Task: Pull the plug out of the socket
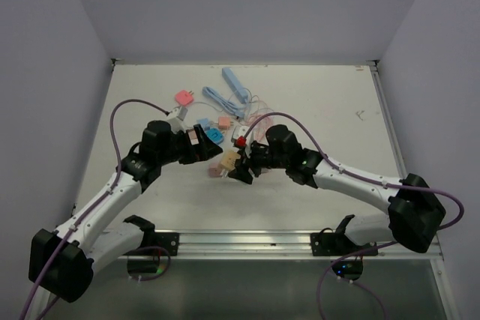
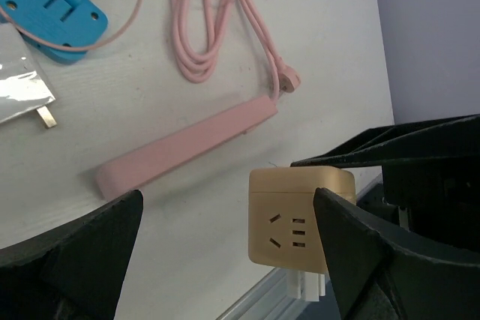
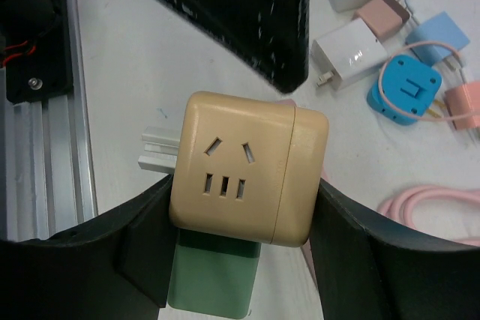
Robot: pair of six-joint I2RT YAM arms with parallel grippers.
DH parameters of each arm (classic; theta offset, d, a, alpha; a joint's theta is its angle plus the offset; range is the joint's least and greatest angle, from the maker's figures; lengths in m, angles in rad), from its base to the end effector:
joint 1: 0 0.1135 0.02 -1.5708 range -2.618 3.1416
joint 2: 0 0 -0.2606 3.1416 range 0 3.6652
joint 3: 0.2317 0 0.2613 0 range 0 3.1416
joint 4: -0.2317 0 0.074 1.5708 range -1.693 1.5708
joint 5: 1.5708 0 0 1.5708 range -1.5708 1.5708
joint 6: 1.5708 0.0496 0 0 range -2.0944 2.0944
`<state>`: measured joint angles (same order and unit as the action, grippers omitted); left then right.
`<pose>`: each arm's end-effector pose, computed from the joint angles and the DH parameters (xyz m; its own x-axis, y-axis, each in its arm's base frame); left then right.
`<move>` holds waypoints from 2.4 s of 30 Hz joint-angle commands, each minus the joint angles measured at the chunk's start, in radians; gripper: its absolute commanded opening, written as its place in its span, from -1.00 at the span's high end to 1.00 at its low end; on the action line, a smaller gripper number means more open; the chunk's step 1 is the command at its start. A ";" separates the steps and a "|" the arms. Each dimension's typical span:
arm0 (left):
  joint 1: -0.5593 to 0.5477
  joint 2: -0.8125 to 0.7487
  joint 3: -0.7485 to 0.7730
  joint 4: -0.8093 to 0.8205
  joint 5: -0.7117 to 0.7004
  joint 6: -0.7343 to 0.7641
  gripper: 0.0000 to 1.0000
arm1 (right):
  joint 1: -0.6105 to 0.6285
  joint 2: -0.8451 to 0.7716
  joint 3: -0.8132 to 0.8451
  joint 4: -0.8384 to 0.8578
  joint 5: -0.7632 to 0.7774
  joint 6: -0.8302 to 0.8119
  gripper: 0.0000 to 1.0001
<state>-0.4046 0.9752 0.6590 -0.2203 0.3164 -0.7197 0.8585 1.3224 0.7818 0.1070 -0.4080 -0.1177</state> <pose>0.2130 -0.1080 0.2453 -0.7620 -0.3551 -0.5415 0.1565 0.7104 -0.6861 0.1899 0.2500 0.2364 -0.1635 -0.3542 -0.9208 -0.9559 0.2878 0.0590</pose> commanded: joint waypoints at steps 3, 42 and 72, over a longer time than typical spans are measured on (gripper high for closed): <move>0.007 -0.046 -0.047 0.039 0.202 0.005 -0.99 | 0.007 0.001 0.102 -0.036 -0.117 -0.177 1.00; 0.006 -0.099 -0.154 0.274 0.414 -0.182 -0.92 | 0.017 0.046 0.194 0.013 -0.258 -0.312 0.99; 0.006 -0.132 -0.147 0.269 0.355 -0.028 1.00 | 0.047 0.040 0.229 -0.157 -0.135 -0.313 -0.53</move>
<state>-0.3950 0.8692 0.5026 -0.0174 0.6716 -0.8371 0.8997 1.4143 0.9707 -0.0151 -0.5812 -0.4751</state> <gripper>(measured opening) 0.678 0.748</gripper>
